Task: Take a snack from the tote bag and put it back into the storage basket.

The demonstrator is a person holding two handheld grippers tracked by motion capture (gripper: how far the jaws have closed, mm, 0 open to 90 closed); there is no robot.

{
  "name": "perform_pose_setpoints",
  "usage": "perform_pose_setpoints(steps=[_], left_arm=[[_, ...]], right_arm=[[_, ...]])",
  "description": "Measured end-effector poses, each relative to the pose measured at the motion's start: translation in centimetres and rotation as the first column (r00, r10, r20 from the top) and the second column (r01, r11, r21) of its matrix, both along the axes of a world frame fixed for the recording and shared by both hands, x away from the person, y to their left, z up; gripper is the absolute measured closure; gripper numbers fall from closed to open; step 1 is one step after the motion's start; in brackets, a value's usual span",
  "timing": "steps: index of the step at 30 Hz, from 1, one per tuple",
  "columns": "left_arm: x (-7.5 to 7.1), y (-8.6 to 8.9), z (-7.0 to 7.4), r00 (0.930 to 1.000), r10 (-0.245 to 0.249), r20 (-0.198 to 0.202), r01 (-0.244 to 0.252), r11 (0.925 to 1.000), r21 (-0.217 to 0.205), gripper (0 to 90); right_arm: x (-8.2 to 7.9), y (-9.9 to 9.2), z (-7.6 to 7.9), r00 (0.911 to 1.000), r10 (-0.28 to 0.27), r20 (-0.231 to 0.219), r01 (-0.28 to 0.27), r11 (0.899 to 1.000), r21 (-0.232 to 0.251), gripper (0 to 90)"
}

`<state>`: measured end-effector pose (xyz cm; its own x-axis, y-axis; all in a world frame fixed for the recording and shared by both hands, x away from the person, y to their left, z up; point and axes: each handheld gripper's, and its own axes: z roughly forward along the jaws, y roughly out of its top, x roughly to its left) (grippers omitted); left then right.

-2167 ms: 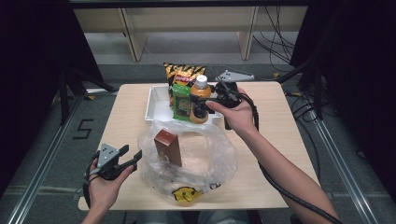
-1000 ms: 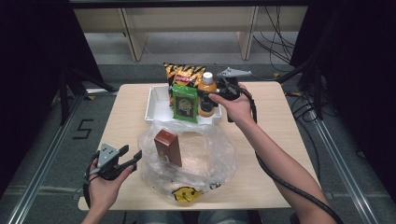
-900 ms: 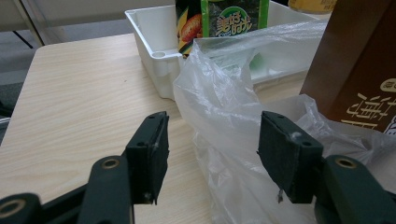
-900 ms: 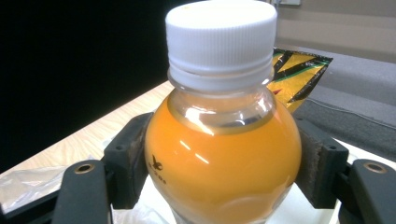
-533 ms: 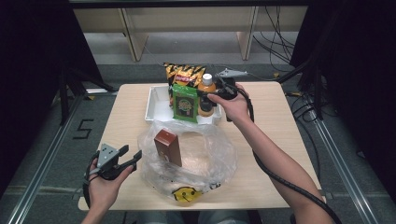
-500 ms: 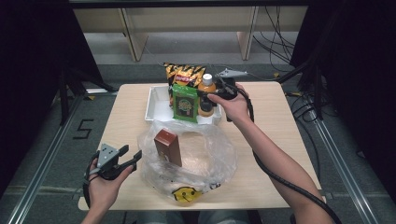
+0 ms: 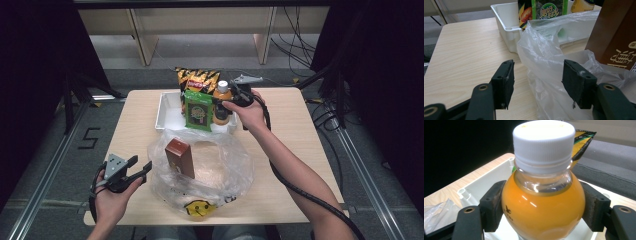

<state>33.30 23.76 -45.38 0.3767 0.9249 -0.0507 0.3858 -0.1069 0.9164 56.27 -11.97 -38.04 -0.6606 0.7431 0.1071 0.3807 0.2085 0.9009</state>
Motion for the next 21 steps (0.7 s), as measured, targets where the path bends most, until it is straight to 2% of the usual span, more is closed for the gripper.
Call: perform_pose_setpoints(steps=[7, 8, 10, 13, 15, 16, 17, 20, 21], left_arm=[[0.0, 0.0, 0.0, 1.0, 0.002, -0.002, -0.002, 1.0, 0.001, 42.4], [0.0, 0.0, 0.0, 1.0, 0.002, -0.002, -0.002, 1.0, 0.001, 42.4], [0.0, 0.0, 0.0, 1.0, 0.002, -0.001, -0.002, 1.0, 0.0, 42.4], [0.0, 0.0, 0.0, 1.0, 0.002, -0.002, -0.002, 1.0, 0.001, 42.4], [0.0, 0.0, 0.0, 1.0, 0.0, -0.004, 0.0, 1.0, 0.003, 42.4], [0.0, 0.0, 0.0, 1.0, 0.001, -0.003, -0.001, 1.0, 0.004, 42.4], [0.0, 0.0, 0.0, 1.0, 0.0, -0.002, 0.0, 1.0, 0.004, 42.4], [0.0, 0.0, 0.0, 1.0, 0.002, -0.002, -0.002, 1.0, 0.001, 42.4], [0.0, 0.0, 0.0, 1.0, 0.002, -0.002, -0.002, 1.0, 0.0, 42.4]], right_arm=[[0.4, -0.1, -0.6, 1.0, -0.005, -0.005, 0.005, 1.0, -0.007, 30.9], [0.5, -0.2, -0.7, 1.0, 0.0, 0.004, 0.0, 1.0, -0.024, 30.9], [0.4, -0.1, -0.8, 0.9997, -0.011, -0.024, 0.011, 1.0, -0.014, 30.9], [0.6, -0.1, -1.2, 0.9999, -0.009, -0.007, 0.009, 1.0, -0.019, 30.9], [0.6, -0.1, -1.3, 0.9997, -0.011, -0.022, 0.011, 1.0, -0.019, 30.9], [0.7, -0.1, -1.4, 0.9999, -0.007, -0.012, 0.006, 0.999, -0.034, 30.9], [0.6, 0.0, -1.5, 0.9995, -0.01, -0.029, 0.009, 1.0, -0.027, 30.9], [0.7, 0.0, -1.8, 0.9999, -0.009, -0.011, 0.009, 0.999, -0.036, 30.9], [0.6, 0.0, -1.8, 0.9994, -0.013, -0.033, 0.012, 0.999, -0.039, 30.9]])
